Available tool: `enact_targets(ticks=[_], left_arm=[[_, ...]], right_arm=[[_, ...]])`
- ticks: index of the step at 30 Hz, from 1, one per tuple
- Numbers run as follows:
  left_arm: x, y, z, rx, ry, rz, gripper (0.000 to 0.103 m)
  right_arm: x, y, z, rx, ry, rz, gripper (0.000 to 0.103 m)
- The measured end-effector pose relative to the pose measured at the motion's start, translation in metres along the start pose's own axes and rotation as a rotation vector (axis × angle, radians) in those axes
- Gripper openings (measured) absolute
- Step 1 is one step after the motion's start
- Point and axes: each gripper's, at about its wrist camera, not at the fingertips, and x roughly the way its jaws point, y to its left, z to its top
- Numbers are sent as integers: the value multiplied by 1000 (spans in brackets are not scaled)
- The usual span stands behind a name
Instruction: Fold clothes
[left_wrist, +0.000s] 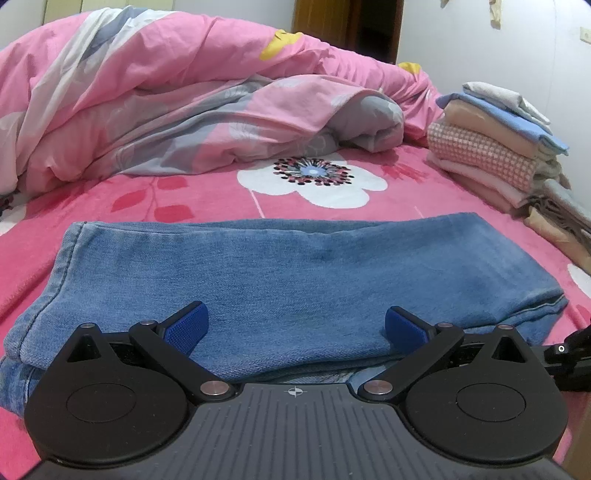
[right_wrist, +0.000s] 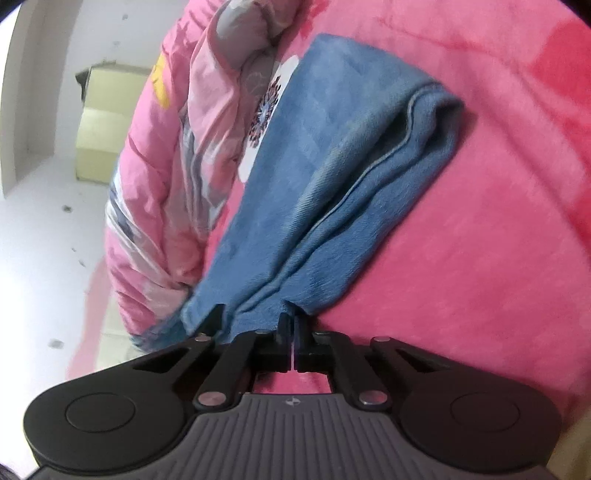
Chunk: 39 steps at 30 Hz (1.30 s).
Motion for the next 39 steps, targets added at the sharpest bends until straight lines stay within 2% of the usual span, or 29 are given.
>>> enact_targets(ticks=[5, 11, 14, 17, 20, 22, 24, 27, 34, 37, 39], left_arm=[[0, 1, 0, -2, 4, 0, 103], [0, 1, 1, -6, 10, 1, 103], [1, 0, 2, -6, 16, 5, 103], [1, 0, 2, -4, 19, 10, 103], [1, -1, 2, 1, 21, 12, 103], [2, -1, 2, 4, 22, 15, 103], [2, -2, 2, 6, 25, 16, 103], [2, -2, 2, 11, 28, 18, 103], [2, -1, 1, 11, 28, 21, 103], [2, -2, 1, 12, 29, 21, 103], [2, -2, 1, 13, 29, 22, 103]], right_arm=[[-4, 7, -1, -102, 7, -67, 0], [-14, 53, -15, -515, 31, -269, 0], [-22, 78, -29, -725, 19, -301, 0], [-19, 103, -46, -943, -62, -332, 1], [0, 114, -56, -1089, -82, -369, 1], [9, 107, -55, -1139, -62, -412, 1], [21, 90, -47, -1143, -39, -496, 0], [11, 79, -36, -1073, -33, -458, 0], [-4, 91, -38, -1091, 16, -531, 1], [-20, 109, -37, -1121, -23, -391, 1], [-20, 120, -35, -1131, -73, -355, 2]])
